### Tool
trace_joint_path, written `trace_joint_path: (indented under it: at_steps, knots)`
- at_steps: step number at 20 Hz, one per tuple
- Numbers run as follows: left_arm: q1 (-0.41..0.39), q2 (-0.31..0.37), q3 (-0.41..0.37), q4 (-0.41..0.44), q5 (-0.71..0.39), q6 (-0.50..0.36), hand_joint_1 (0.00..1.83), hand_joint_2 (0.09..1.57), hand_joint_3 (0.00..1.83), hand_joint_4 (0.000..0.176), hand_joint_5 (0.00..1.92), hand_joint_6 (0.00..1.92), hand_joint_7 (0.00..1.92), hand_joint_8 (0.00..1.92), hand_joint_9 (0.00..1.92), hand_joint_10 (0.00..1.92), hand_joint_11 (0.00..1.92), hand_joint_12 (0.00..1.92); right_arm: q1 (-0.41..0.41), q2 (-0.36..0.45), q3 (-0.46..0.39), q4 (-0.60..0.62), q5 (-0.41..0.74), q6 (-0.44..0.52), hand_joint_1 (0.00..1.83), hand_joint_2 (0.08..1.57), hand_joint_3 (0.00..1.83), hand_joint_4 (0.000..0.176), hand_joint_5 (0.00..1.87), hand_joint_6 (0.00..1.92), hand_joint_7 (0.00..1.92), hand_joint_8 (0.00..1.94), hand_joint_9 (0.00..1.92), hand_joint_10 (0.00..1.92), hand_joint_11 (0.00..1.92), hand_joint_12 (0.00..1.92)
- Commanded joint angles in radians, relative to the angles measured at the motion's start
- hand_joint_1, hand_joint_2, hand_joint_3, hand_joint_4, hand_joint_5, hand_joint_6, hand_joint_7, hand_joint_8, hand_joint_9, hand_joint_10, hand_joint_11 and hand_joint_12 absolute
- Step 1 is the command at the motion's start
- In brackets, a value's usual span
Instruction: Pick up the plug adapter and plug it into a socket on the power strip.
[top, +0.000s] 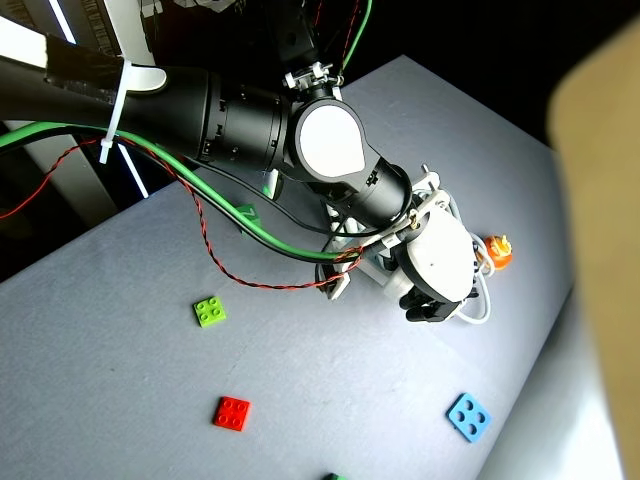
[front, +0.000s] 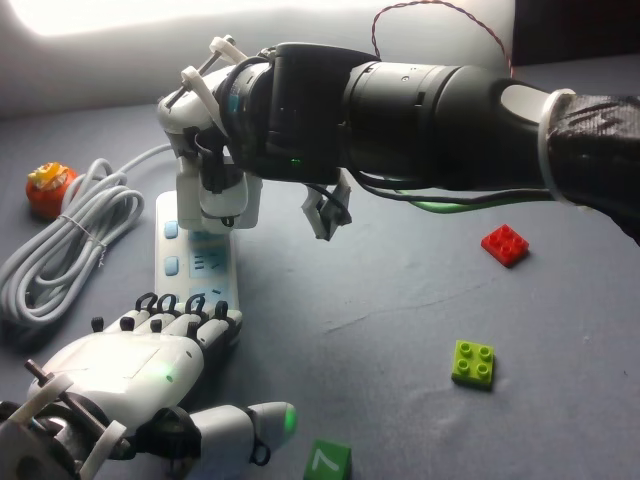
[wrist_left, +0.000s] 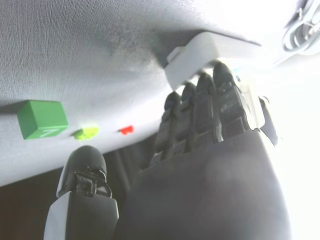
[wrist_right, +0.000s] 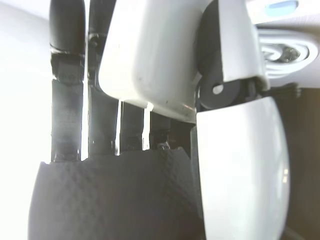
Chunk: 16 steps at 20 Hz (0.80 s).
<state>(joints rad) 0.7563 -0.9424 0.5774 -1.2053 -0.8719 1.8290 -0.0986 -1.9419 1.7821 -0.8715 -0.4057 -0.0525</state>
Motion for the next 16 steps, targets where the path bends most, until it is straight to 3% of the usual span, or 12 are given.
trace_joint_path:
  at_steps: [1,4,12,16]
  knots:
    - [0.004,0.006,-0.003,0.018,-0.020,-0.007,0.00,1.18,0.00,0.000,0.04,0.00,0.07,0.00,0.06,0.00,0.00,0.16,0.005,0.012,-0.006,-0.027,0.031,-0.007,1.26,1.05,0.00,0.000,1.03,0.82,1.23,0.67,1.36,0.00,0.92,0.85]
    - [0.004,0.006,-0.004,0.018,-0.020,-0.008,0.00,1.19,0.00,0.000,0.07,0.00,0.08,0.00,0.07,0.00,0.00,0.19,0.004,0.016,-0.015,-0.027,0.032,-0.009,1.27,1.05,0.00,0.000,1.02,0.83,1.25,0.63,1.36,0.00,0.94,0.82]
    - [0.002,0.005,-0.002,0.018,-0.020,-0.008,0.00,1.19,0.00,0.000,0.06,0.00,0.07,0.00,0.06,0.00,0.00,0.14,0.000,0.013,-0.016,-0.028,0.053,-0.002,1.26,1.06,0.00,0.000,1.03,0.82,1.19,0.73,1.35,0.00,0.91,0.85]
    - [0.004,0.005,0.000,0.018,-0.020,-0.008,0.00,1.20,0.00,0.000,0.06,0.00,0.07,0.00,0.06,0.00,0.00,0.16,-0.013,-0.019,-0.015,-0.116,0.041,0.033,1.25,1.07,0.00,0.000,1.02,0.85,1.16,0.78,1.34,0.00,0.89,0.87]
